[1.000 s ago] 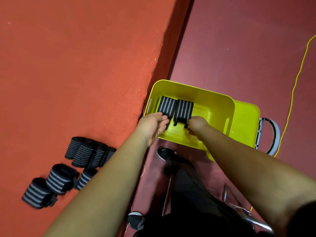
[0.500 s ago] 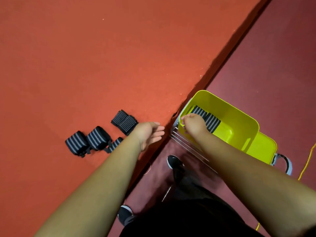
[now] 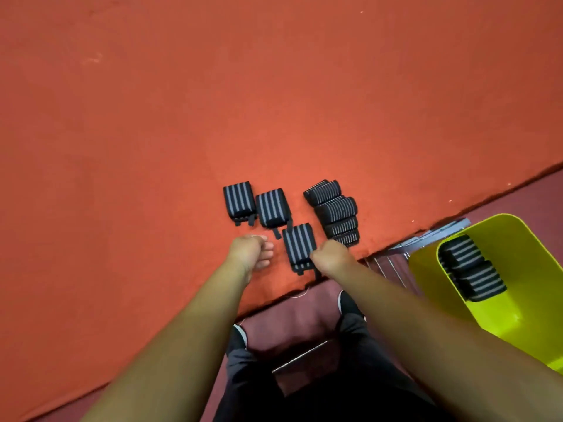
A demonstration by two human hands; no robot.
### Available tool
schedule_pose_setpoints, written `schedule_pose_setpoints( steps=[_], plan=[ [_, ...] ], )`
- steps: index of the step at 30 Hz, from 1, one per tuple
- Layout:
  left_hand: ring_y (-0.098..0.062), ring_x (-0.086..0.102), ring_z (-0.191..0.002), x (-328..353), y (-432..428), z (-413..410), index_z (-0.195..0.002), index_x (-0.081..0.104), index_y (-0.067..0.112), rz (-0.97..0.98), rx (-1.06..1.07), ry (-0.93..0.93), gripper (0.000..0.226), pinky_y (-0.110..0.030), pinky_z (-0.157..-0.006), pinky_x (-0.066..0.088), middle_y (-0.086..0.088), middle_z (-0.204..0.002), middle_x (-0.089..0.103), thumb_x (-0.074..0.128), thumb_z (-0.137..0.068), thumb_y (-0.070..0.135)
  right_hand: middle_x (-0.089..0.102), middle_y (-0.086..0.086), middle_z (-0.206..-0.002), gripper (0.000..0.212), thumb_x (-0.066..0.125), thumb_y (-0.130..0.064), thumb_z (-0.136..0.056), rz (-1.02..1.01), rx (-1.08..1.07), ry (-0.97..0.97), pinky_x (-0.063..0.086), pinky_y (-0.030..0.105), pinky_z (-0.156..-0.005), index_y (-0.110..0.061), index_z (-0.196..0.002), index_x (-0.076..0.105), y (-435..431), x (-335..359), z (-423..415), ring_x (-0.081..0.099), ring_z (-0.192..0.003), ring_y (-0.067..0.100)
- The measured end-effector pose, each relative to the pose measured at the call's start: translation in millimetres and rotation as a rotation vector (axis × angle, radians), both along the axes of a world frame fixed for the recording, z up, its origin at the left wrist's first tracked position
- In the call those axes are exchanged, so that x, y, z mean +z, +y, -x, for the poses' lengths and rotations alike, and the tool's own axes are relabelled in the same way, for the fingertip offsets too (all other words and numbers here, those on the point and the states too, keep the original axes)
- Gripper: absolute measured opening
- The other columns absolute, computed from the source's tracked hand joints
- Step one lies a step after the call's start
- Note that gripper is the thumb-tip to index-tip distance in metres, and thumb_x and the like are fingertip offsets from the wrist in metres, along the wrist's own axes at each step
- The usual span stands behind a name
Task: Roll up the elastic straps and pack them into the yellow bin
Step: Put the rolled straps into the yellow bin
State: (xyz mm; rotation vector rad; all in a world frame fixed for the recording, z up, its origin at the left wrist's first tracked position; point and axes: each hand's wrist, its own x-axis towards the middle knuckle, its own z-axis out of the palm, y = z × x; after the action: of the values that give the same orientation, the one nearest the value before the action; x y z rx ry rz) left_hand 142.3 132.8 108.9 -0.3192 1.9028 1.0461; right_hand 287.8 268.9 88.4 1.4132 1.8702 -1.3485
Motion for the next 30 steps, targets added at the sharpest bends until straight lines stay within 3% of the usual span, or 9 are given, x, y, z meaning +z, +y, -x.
schedule_pose_setpoints(
  steps=[6, 8, 10, 13, 16, 18, 23, 27, 30],
  plan=[
    [-0.014, 0.064, -0.072, -35.0, -11.3, 34.1, -0.104, 0.062, 0.014, 0.052, 0.061, 0.045, 0.008, -0.024, -0.057, 0.054, -0.007, -0.096, 0.068, 0.056, -0.105, 0.010, 0.065, 0.024, -0.138, 0.060, 0.075, -0.036, -0.099, -0.104, -0.056, -0.062, 0.054, 0.041, -0.106, 0.006, -0.138, 0.055, -27.6, -31.9, 29.9, 0.065, -0.126, 0.041],
    [-0.015, 0.063, -0.075, -44.2, -3.8, 39.5, -0.096, 0.062, 0.017, 0.043, 0.065, 0.035, 0.011, -0.027, -0.066, 0.054, -0.005, -0.093, 0.065, 0.060, -0.105, 0.012, 0.054, 0.021, -0.140, 0.066, 0.076, -0.040, -0.100, -0.103, -0.070, -0.086, 0.052, 0.046, -0.111, 0.003, -0.142, 0.050, -28.7, -42.3, 35.3, 0.062, -0.127, 0.041],
    [-0.017, 0.065, -0.086, -55.7, 6.2, 44.5, -0.104, 0.065, 0.014, 0.021, 0.072, -0.012, 0.006, -0.033, -0.083, 0.058, -0.002, -0.094, 0.066, 0.065, -0.107, 0.019, 0.047, 0.018, -0.143, 0.070, 0.075, -0.043, -0.100, -0.119, -0.036, -0.111, 0.048, 0.050, -0.116, 0.000, -0.147, 0.046, -27.9, -52.5, 37.8, 0.057, -0.130, 0.040],
    [-0.023, 0.068, -0.112, -68.8, 23.8, 47.9, -0.128, 0.065, 0.015, -0.029, 0.110, -0.102, 0.036, -0.040, -0.103, 0.058, 0.000, -0.112, 0.068, 0.075, -0.102, 0.038, 0.046, 0.019, -0.151, 0.078, 0.075, -0.047, -0.099, -0.181, 0.050, -0.148, 0.040, 0.047, -0.122, 0.001, -0.151, 0.042, -25.7, -61.1, 40.0, 0.050, -0.139, 0.039],
    [-0.028, 0.066, -0.118, -84.6, 39.2, 44.9, -0.130, 0.065, 0.018, 0.000, 0.145, -0.103, 0.057, -0.047, -0.112, 0.052, -0.003, -0.125, 0.070, 0.083, -0.090, 0.053, 0.048, 0.021, -0.153, 0.086, 0.077, -0.052, -0.096, -0.206, 0.082, -0.174, 0.036, 0.043, -0.123, 0.003, -0.151, 0.041, -24.9, -64.5, 41.0, 0.047, -0.142, 0.038],
    [-0.027, 0.068, -0.111, -91.5, 48.9, 40.8, -0.124, 0.064, 0.016, 0.035, 0.183, -0.061, 0.055, -0.045, -0.107, 0.055, -0.003, -0.123, 0.073, 0.083, -0.089, 0.054, 0.049, 0.022, -0.152, 0.088, 0.079, -0.055, -0.094, -0.201, 0.087, -0.178, 0.038, 0.043, -0.122, 0.003, -0.149, 0.042, -24.4, -67.5, 40.1, 0.048, -0.142, 0.039],
    [-0.028, 0.070, -0.104, -101.5, 65.5, 34.1, -0.137, 0.054, 0.010, 0.138, 0.233, 0.036, 0.074, -0.047, -0.099, 0.060, -0.004, -0.120, 0.069, 0.083, -0.087, 0.056, 0.052, 0.021, -0.147, 0.086, 0.081, -0.056, -0.089, -0.194, 0.091, -0.111, 0.042, 0.047, -0.120, -0.002, -0.146, 0.046, -32.8, -75.5, 34.0, 0.051, -0.139, 0.041],
    [-0.025, 0.074, -0.094, -104.2, 69.7, 35.3, -0.133, 0.059, 0.012, 0.118, 0.261, 0.035, 0.081, -0.046, -0.095, 0.062, -0.003, -0.111, 0.074, 0.092, -0.070, 0.053, 0.067, 0.012, -0.131, 0.068, 0.086, -0.041, -0.089, -0.063, -0.055, -0.005, 0.057, 0.039, -0.101, -0.007, -0.137, 0.052, -31.8, -73.0, 30.7, 0.067, -0.121, 0.032],
    [-0.025, 0.076, -0.090, -98.1, 74.6, 34.4, -0.120, 0.060, 0.015, 0.073, 0.266, 0.045, 0.069, -0.046, -0.091, 0.063, -0.002, -0.105, 0.075, 0.094, -0.067, 0.044, 0.073, 0.003, -0.124, 0.062, 0.089, -0.035, -0.086, 0.022, -0.089, 0.054, 0.056, 0.031, -0.089, -0.015, -0.135, 0.058, -28.6, -71.3, 27.0, 0.072, -0.111, 0.024]
  ],
)
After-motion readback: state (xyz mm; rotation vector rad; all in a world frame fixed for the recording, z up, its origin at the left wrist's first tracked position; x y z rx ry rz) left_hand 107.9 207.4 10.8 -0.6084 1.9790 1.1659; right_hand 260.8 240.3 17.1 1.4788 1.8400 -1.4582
